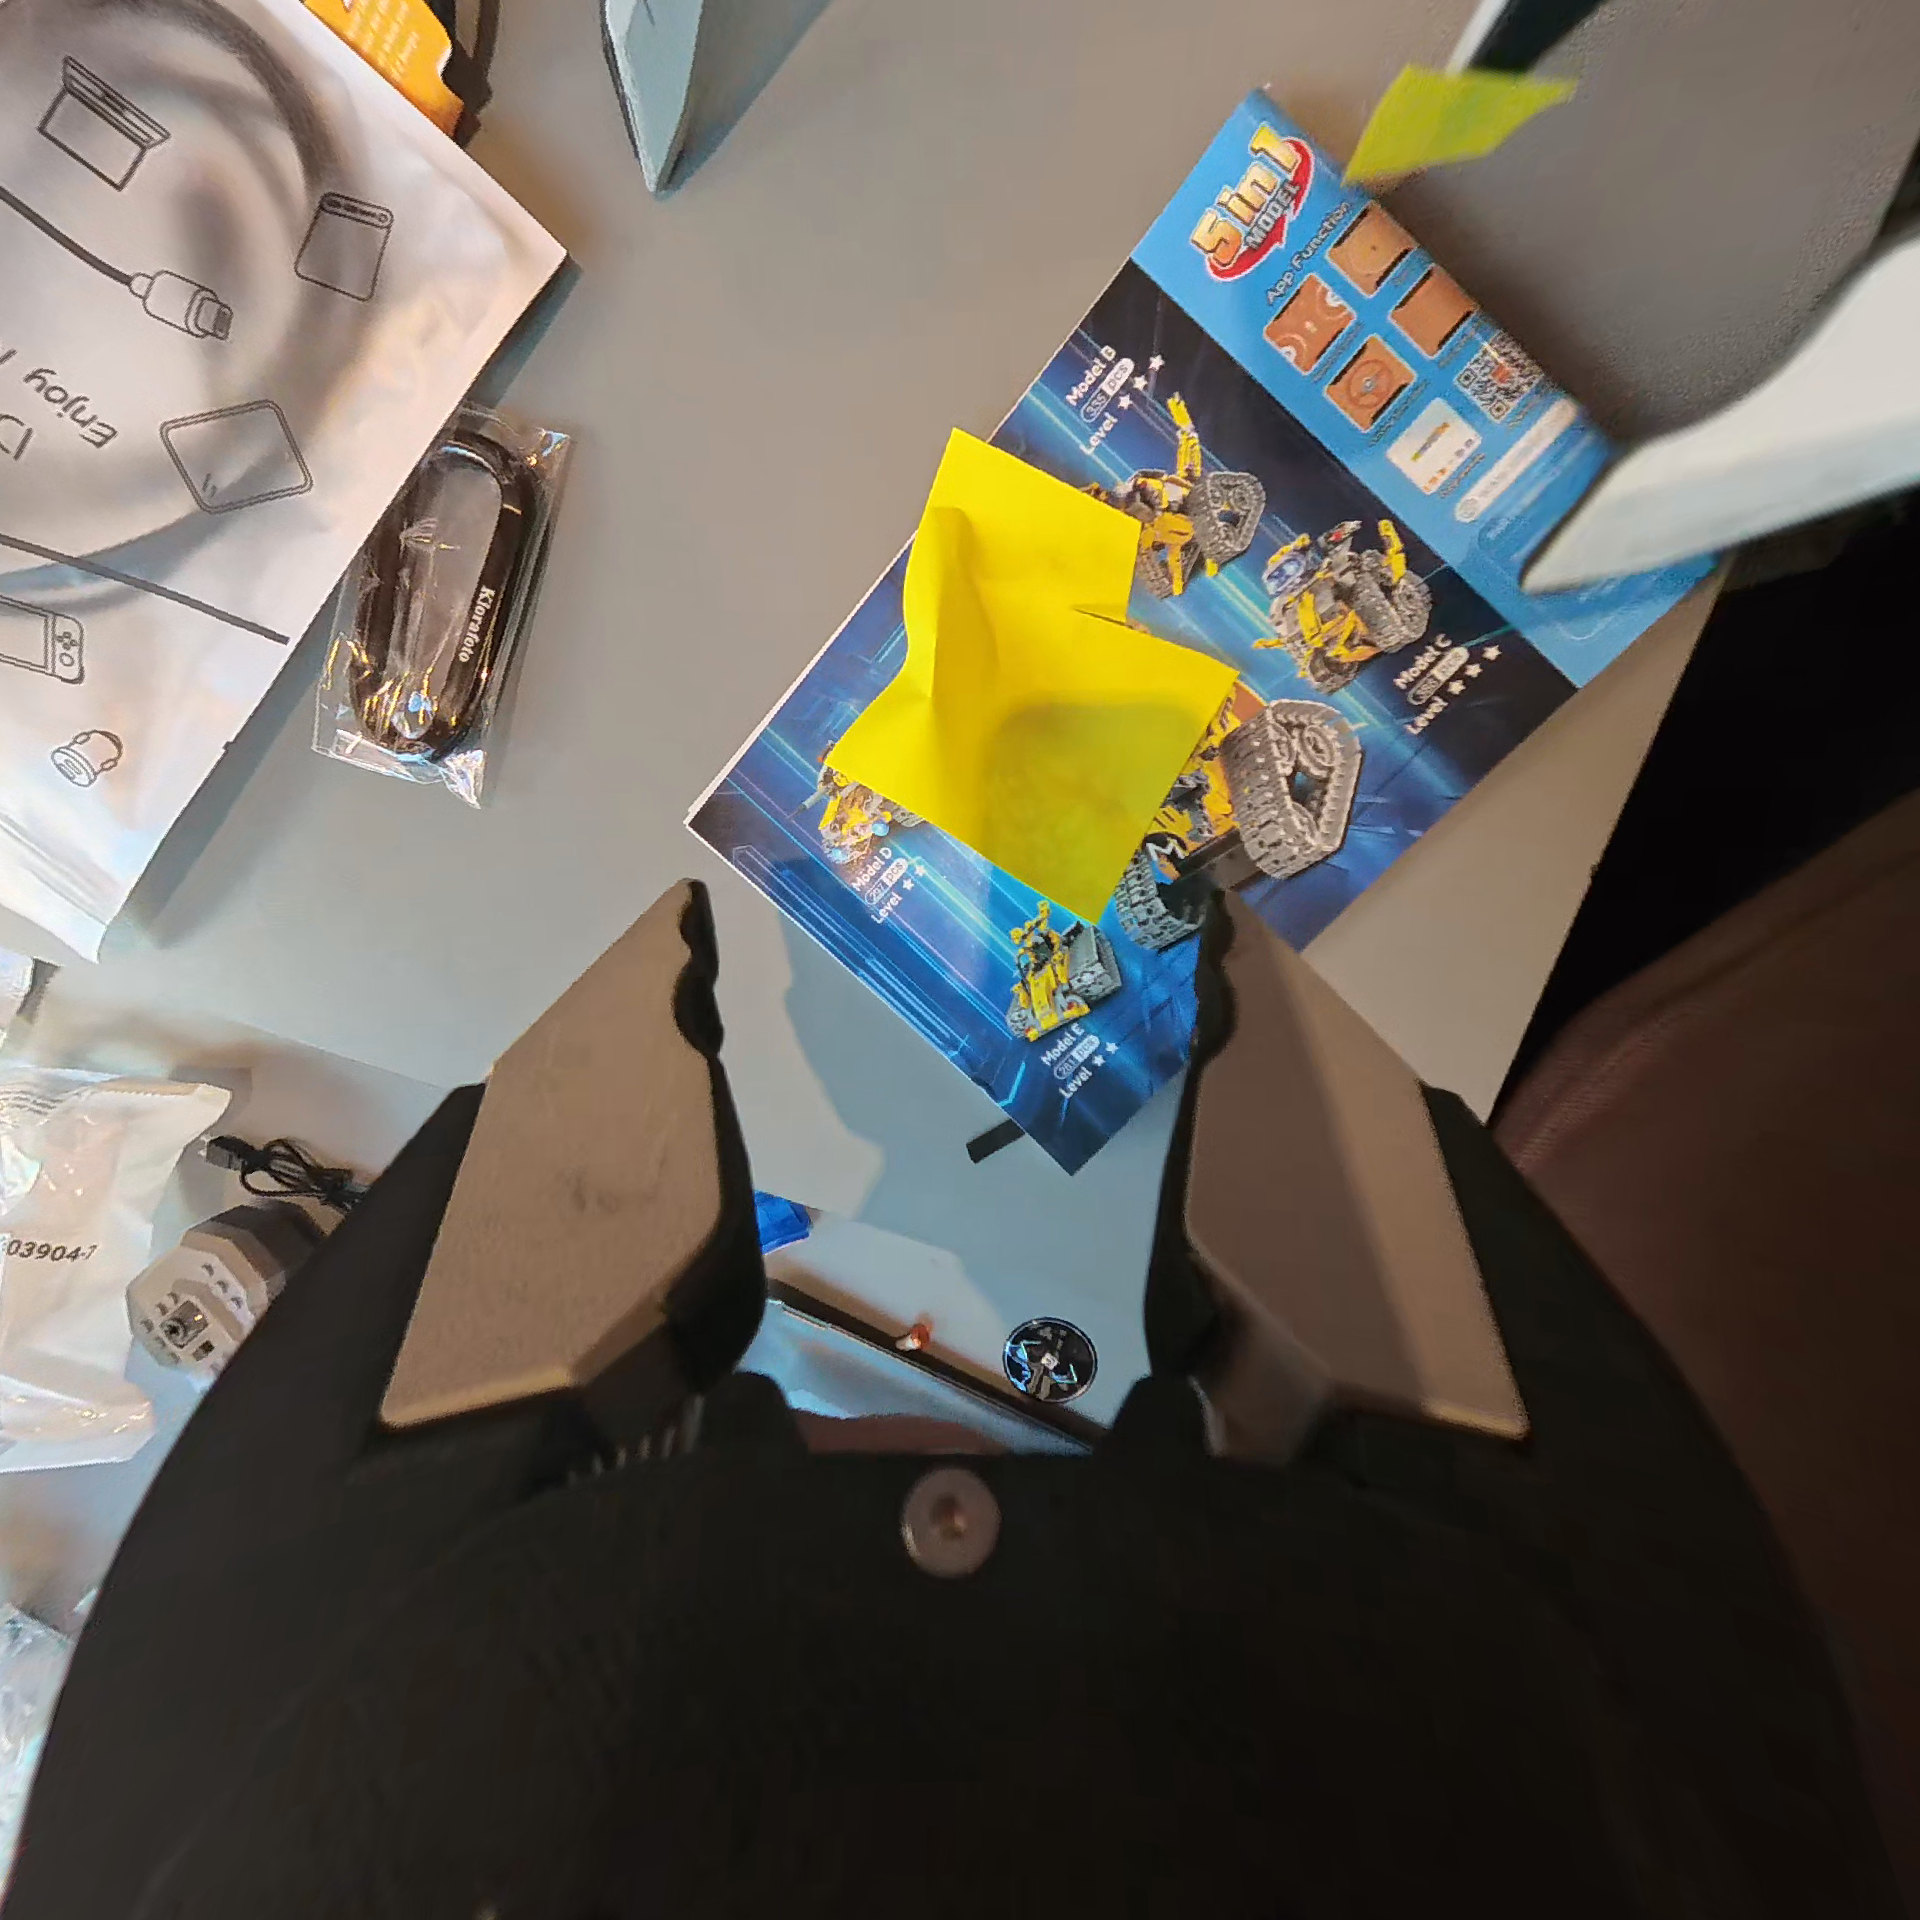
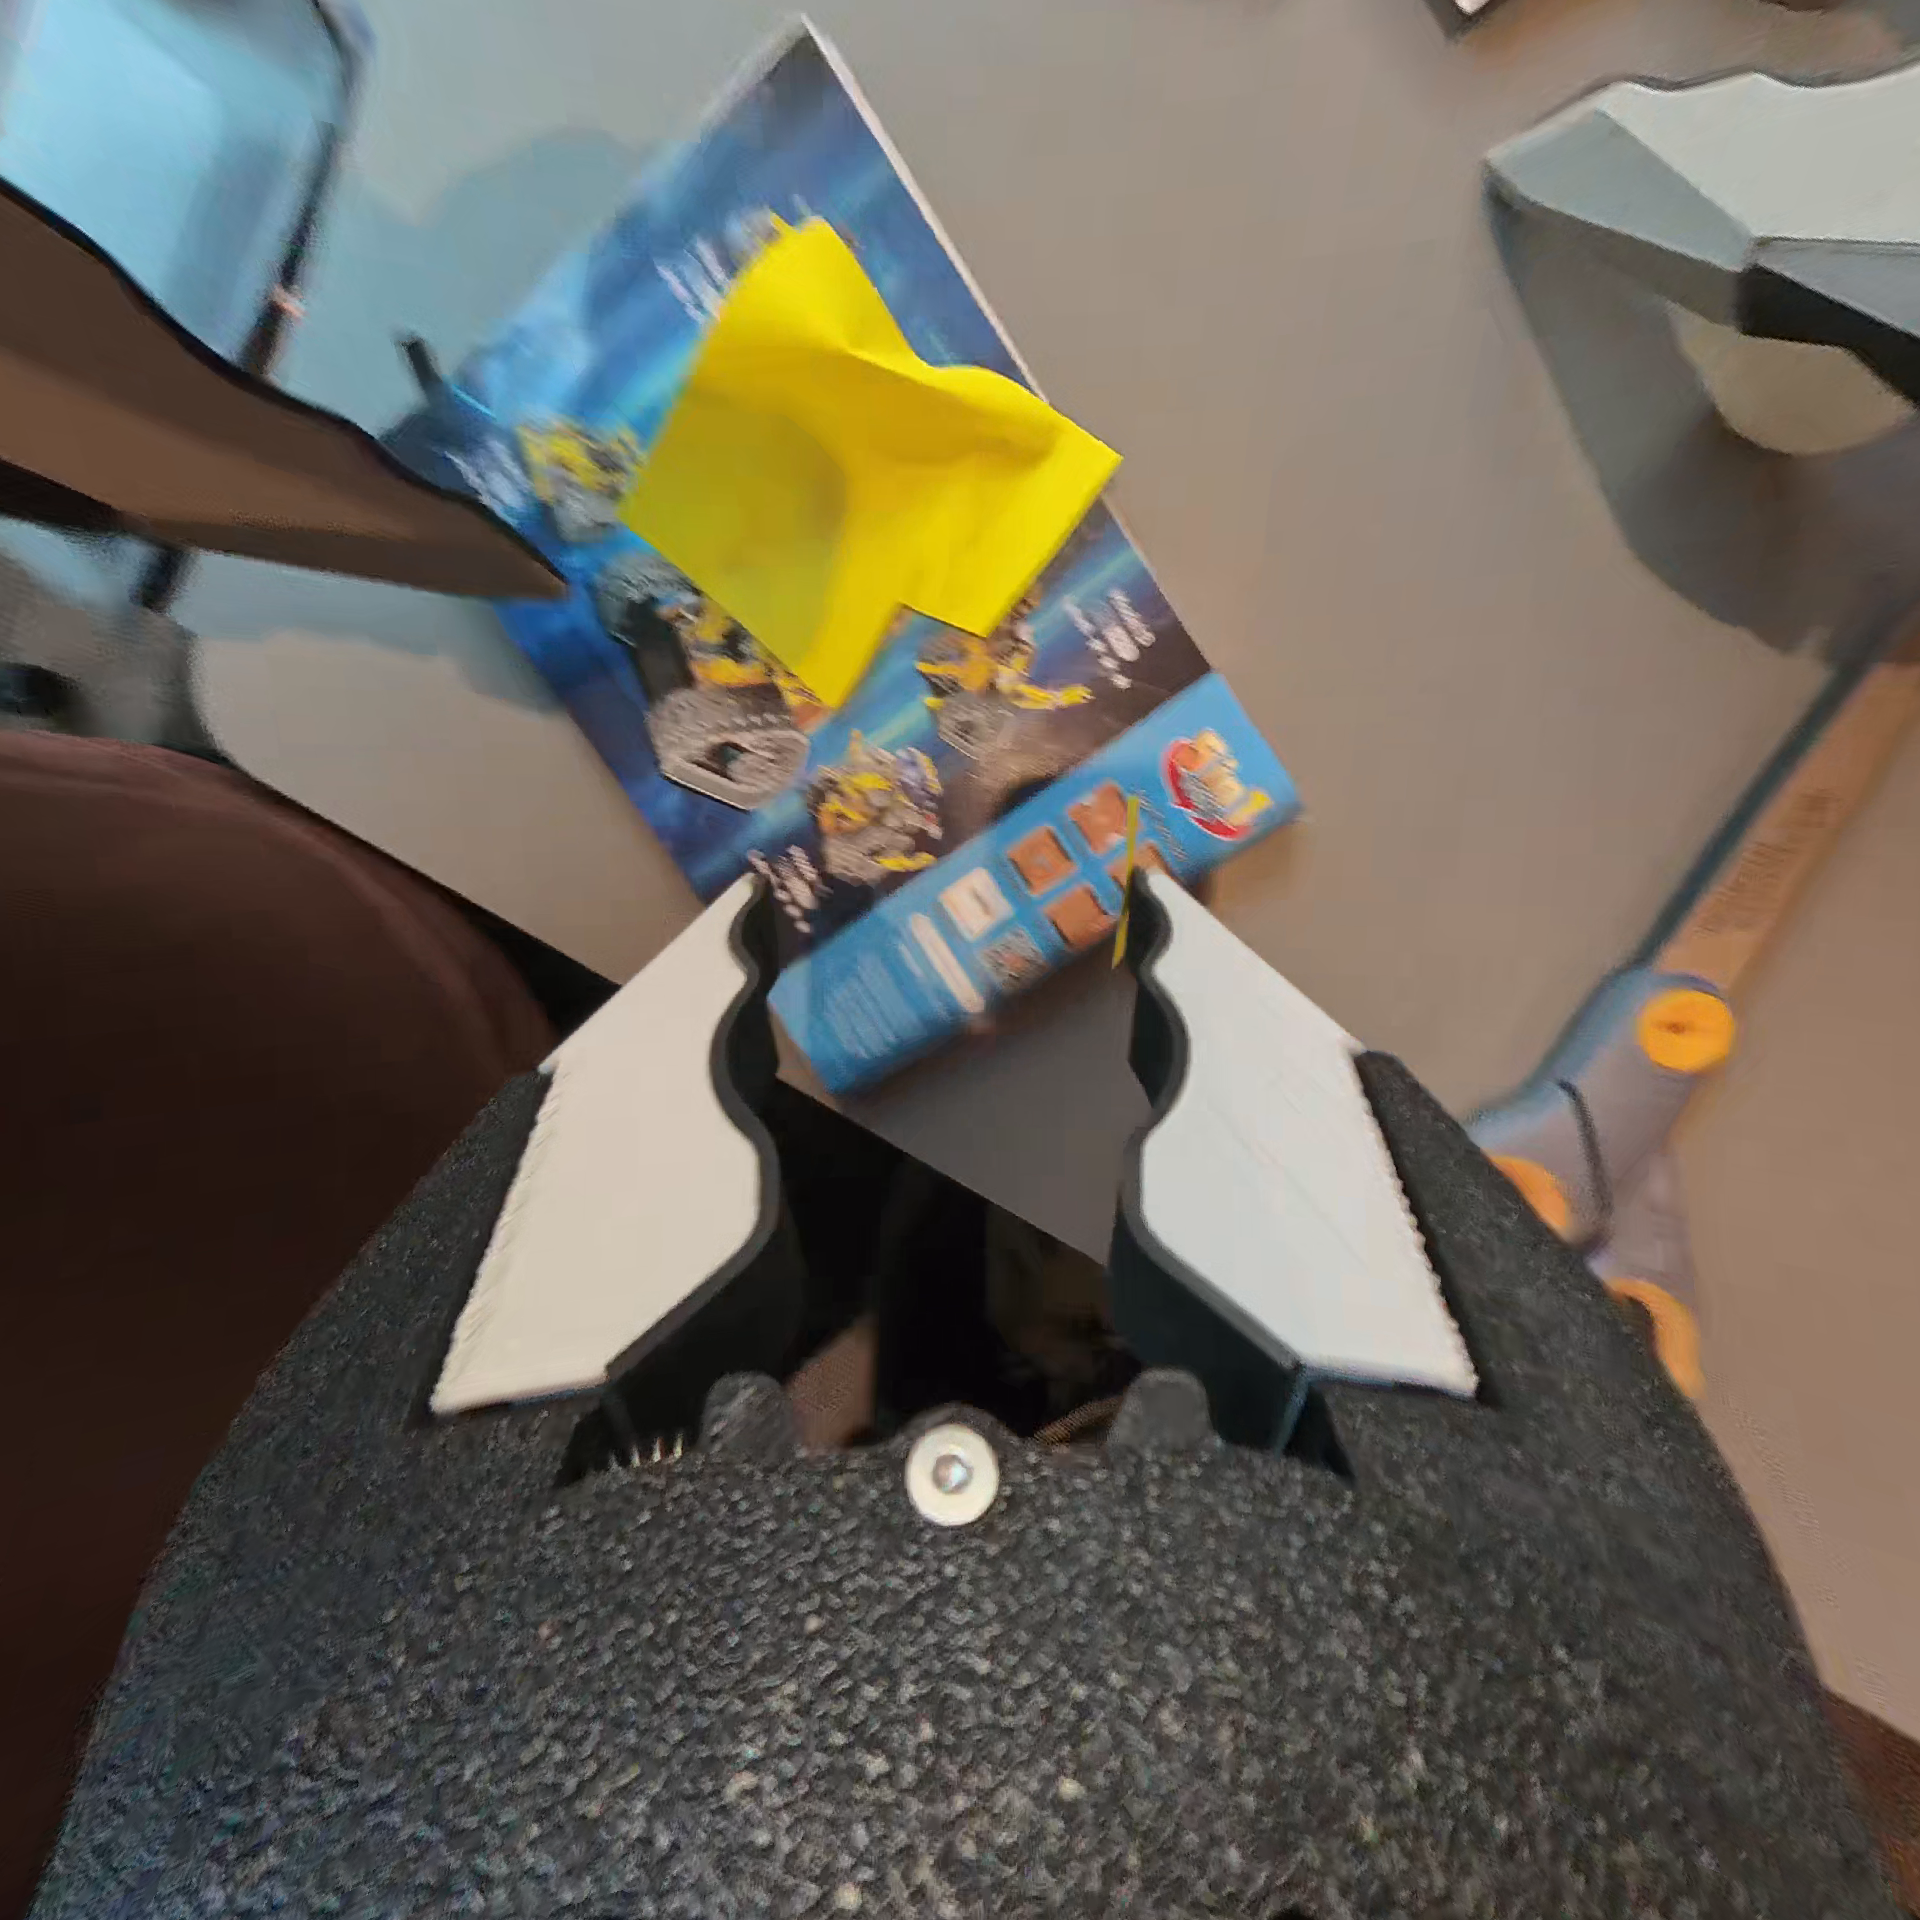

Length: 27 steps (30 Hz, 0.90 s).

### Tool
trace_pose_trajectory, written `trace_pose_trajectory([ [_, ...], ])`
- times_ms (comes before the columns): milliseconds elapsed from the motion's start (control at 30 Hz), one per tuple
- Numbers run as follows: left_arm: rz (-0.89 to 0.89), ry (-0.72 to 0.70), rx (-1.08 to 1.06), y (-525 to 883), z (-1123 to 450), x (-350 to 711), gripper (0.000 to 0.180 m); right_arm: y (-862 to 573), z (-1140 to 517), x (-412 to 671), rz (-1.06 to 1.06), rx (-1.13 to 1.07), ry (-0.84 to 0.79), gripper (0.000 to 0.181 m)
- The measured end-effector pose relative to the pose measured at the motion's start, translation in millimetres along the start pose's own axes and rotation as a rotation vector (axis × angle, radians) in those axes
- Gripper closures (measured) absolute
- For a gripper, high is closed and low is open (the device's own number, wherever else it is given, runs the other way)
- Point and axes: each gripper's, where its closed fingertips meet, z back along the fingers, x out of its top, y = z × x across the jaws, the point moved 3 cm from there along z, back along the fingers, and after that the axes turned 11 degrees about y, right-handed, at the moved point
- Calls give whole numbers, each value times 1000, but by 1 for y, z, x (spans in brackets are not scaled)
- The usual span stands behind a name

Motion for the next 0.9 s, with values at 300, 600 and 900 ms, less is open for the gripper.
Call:
trace_pose_trajectory([
  [300,-1,8,-43,-7,-1,-8,90,12,-28,3,-130,265,-53,132],
  [600,-6,6,-44,-8,1,-7,92,8,-28,-8,44,85,14,116],
  [900,-132,-102,-282,-28,13,25,140,13,-28,-9,99,59,-10,118],
])
